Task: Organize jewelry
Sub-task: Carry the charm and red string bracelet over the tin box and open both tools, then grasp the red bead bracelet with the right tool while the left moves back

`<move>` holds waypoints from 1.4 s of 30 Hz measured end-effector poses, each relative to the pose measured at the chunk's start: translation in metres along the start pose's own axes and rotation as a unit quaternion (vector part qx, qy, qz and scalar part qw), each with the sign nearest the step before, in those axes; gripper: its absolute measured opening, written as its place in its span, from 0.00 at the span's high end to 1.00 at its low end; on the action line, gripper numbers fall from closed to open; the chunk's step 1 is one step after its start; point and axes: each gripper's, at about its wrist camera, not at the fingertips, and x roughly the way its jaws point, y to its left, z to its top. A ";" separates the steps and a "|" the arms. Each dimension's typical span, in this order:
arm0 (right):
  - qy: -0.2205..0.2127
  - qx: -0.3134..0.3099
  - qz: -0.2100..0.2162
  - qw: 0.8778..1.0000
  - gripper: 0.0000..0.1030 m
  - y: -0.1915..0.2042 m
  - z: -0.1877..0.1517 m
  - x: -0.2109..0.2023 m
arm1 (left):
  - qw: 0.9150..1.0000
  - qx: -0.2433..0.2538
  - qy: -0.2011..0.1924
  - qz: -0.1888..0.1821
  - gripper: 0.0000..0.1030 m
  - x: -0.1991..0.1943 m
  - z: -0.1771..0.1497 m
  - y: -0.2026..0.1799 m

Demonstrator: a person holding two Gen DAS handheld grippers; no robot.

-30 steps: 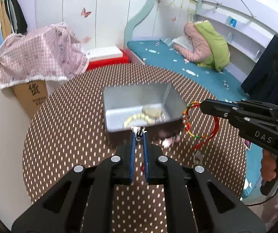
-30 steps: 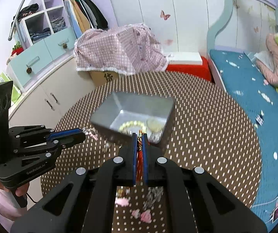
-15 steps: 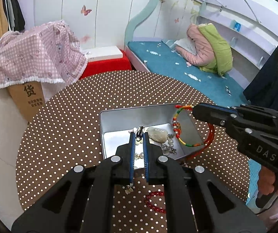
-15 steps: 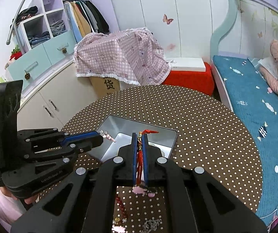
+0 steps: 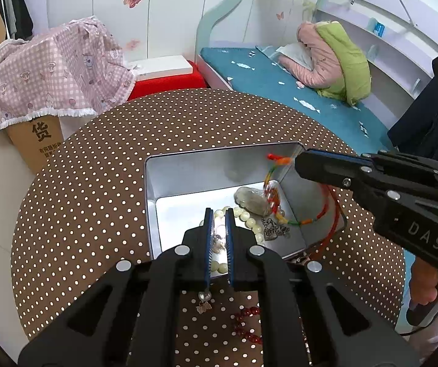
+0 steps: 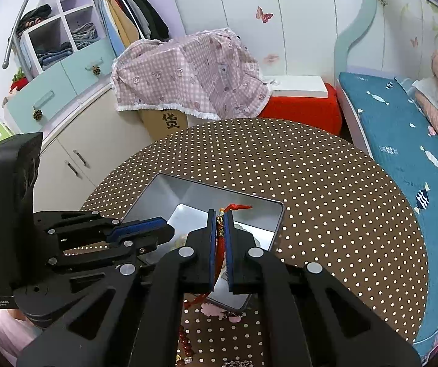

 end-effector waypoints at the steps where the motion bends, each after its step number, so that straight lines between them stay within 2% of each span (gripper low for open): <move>1: -0.002 -0.001 -0.001 1.000 0.93 0.000 0.000 -0.002 | 1.000 0.000 0.000 0.001 0.91 0.000 0.000 0.000; 9: -0.012 0.010 -0.013 1.000 0.85 -0.005 -0.001 -0.012 | 1.000 -0.005 -0.001 0.004 0.91 -0.006 -0.004 0.004; 22: -0.022 0.014 -0.018 0.999 0.83 0.001 -0.008 -0.033 | 1.000 -0.003 -0.016 0.007 0.91 -0.030 -0.010 -0.003; 23: -0.024 0.014 -0.019 0.999 0.83 0.002 -0.010 -0.036 | 1.000 -0.003 -0.019 0.007 0.90 -0.033 -0.011 -0.005; 25: -0.027 0.014 -0.020 0.999 0.81 0.004 -0.013 -0.041 | 1.000 -0.001 -0.025 0.009 0.77 -0.040 -0.013 -0.006; 27: -0.031 0.013 -0.026 0.999 0.69 0.006 -0.017 -0.048 | 0.999 0.002 -0.035 0.010 0.74 -0.052 -0.017 -0.009; 29: -0.036 0.011 -0.032 0.999 0.61 0.009 -0.024 -0.056 | 0.999 0.008 -0.042 0.006 0.72 -0.063 -0.023 -0.011; 31: -0.035 0.011 -0.034 0.999 0.60 0.011 -0.034 -0.061 | 0.999 0.011 -0.048 0.012 0.65 -0.075 -0.032 -0.011; 36: -0.005 0.018 -0.032 0.999 0.58 0.014 -0.061 -0.055 | 0.999 0.007 -0.050 0.019 0.61 -0.093 -0.053 -0.010; 42: 0.044 0.008 -0.034 0.998 0.58 0.029 -0.084 -0.028 | 0.999 -0.008 -0.028 0.028 0.61 -0.091 -0.079 -0.003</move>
